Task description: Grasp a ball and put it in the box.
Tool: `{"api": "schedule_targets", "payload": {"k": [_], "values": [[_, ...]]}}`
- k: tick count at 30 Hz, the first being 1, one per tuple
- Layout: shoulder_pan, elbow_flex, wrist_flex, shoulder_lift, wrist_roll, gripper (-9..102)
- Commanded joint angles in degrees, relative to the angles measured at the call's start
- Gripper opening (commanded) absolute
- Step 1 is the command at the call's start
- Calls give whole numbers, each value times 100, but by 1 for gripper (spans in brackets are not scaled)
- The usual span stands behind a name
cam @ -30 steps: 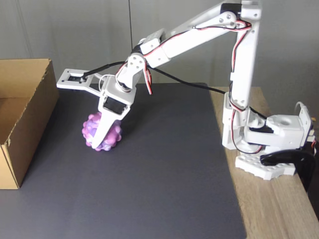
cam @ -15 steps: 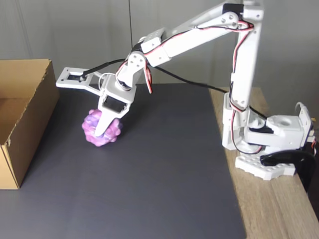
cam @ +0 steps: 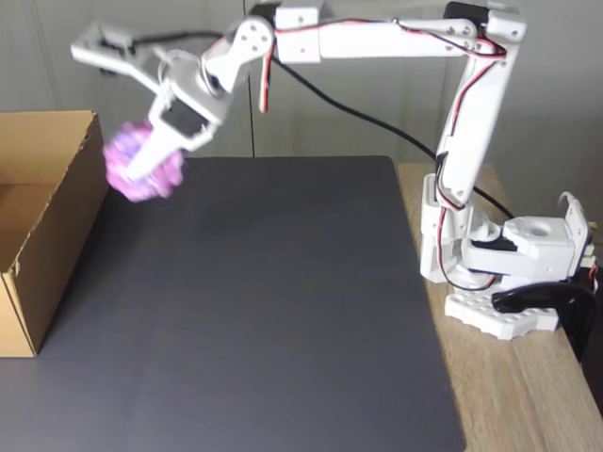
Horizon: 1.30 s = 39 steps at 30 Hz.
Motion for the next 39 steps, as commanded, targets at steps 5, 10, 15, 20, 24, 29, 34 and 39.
{"api": "schedule_targets", "payload": {"k": [5, 10, 15, 20, 24, 29, 34, 39], "values": [[-88, -1591, -176, -211, -35, 17], [-141, -2760, -193, -826, -53, 17], [-255, -3542, -193, -1397, -53, 17], [-334, -4122, -536, -1951, -62, 17], [-369, -4878, -721, -2610, -62, 17], [-413, -6091, -861, -3630, -70, 17], [-422, -7102, -861, -4535, -79, 17], [-439, -7444, -870, -5080, -79, 19]]}}
